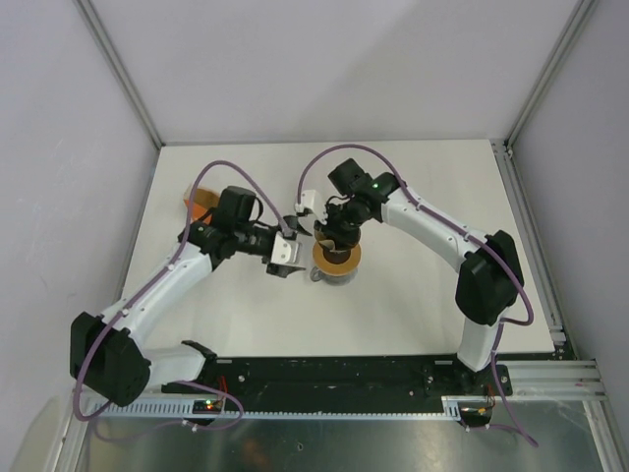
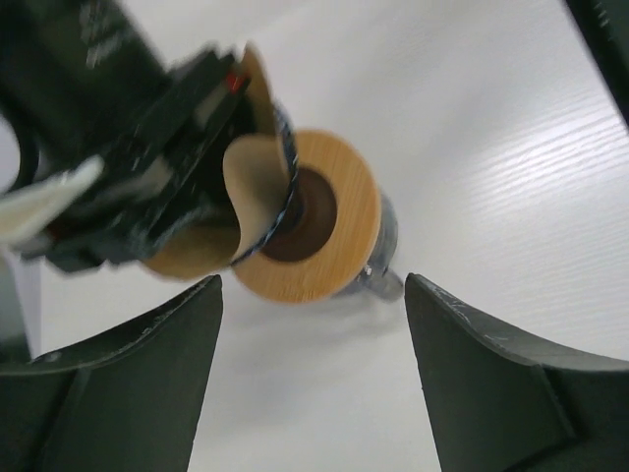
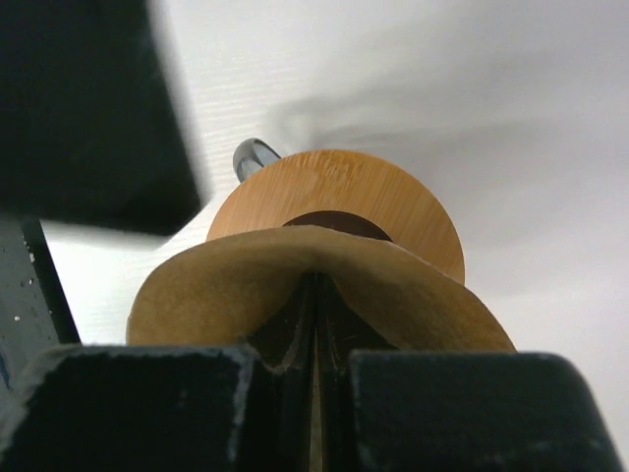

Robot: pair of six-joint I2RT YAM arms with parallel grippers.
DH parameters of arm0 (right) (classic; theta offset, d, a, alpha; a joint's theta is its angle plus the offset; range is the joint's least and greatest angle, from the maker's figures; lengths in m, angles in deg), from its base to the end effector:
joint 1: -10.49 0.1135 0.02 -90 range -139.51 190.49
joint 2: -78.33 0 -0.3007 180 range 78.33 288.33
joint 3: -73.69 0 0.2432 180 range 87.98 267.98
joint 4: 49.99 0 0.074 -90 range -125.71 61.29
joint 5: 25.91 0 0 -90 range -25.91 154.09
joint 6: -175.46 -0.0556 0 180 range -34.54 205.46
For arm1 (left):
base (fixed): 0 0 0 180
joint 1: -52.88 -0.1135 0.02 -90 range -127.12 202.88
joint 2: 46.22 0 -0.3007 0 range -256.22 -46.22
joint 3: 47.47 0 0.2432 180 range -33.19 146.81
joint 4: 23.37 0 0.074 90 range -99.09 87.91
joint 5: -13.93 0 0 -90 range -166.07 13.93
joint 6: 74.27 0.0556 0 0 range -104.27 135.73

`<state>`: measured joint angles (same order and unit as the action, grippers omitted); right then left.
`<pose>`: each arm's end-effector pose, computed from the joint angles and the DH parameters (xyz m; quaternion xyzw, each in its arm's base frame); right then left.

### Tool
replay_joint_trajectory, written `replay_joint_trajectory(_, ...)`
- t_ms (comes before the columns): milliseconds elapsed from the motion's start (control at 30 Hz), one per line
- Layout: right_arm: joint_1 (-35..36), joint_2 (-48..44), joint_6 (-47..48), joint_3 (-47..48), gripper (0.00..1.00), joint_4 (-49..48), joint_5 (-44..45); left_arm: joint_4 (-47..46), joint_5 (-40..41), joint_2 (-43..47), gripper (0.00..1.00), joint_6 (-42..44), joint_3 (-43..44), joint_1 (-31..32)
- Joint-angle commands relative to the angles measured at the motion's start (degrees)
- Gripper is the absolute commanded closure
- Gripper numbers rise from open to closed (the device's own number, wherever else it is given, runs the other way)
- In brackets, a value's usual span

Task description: Place the coffee filter in the dripper

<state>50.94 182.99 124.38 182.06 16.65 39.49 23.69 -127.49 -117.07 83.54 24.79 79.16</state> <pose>0.2859 0.2742 0.3092 -0.6449 0.6992 0.2101 0.2259 0.1964 -0.1454 0.3258 0.7222 0.4487 -0.2551 0.4604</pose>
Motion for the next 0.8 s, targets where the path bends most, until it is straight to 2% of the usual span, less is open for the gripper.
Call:
replay_joint_trajectory(0, 0.7, -0.1, -2.2, 1.1, 0.97, -3.4, 0.3, -4.4, -13.8, 3.7, 0.20, 8.2, -2.8, -0.3)
replay_joint_trajectory(167, 0.7, 0.0, -3.0, 1.2, 0.97, -3.6, 0.1, -7.3, -15.7, 4.5, 0.20, 8.9, -5.8, 0.7)
replay_joint_trajectory(333, 0.8, 0.4, -3.4, 1.6, 0.97, -3.7, 0.7, -20.0, -9.4, 5.9, 0.20, -2.9, -9.7, 1.1)
replay_joint_trajectory(433, 0.8, 0.4, -3.4, 1.8, 0.97, -3.7, 0.9, -24.5, -5.1, 5.5, 0.20, -6.8, -9.9, 2.9)
replay_joint_trajectory(667, 0.8, 0.6, -3.3, 1.5, 0.97, -3.6, 0.8, -26.6, -1.0, 4.8, 0.20, -9.4, -9.1, 4.0)
replay_joint_trajectory(767, 0.8, 0.7, -3.2, 1.6, 0.97, -3.6, 0.7, -26.7, 1.1, 4.3, 0.25, -9.3, -9.7, 4.0)
